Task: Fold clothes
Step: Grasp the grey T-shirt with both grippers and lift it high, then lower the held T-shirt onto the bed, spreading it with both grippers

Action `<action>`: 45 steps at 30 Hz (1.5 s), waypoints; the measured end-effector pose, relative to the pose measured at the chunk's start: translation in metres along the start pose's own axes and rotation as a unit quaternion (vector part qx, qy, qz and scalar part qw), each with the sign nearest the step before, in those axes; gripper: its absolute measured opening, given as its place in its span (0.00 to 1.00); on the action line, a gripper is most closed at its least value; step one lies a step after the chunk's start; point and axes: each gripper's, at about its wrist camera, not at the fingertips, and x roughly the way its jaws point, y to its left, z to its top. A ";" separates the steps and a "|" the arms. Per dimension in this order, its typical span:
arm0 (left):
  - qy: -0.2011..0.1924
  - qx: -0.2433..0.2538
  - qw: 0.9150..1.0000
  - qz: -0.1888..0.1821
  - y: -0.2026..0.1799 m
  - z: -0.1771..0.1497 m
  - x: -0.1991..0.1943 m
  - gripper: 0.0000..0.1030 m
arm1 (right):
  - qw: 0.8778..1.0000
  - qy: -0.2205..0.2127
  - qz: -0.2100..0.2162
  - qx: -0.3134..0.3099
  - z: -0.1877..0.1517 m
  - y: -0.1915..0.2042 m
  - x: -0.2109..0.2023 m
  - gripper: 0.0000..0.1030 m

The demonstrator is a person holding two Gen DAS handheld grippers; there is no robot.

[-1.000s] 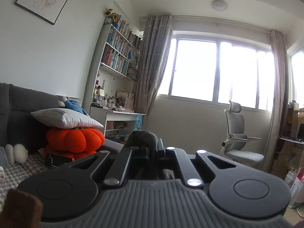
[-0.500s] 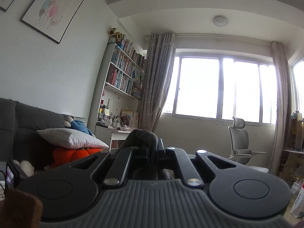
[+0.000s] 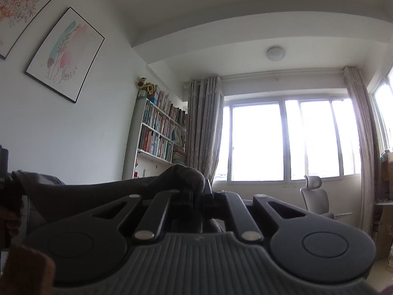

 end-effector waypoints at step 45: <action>0.448 -0.009 0.893 -0.027 -0.025 -0.375 0.198 0.58 | 0.901 0.426 -0.049 -0.065 -0.336 -0.096 0.170 0.53</action>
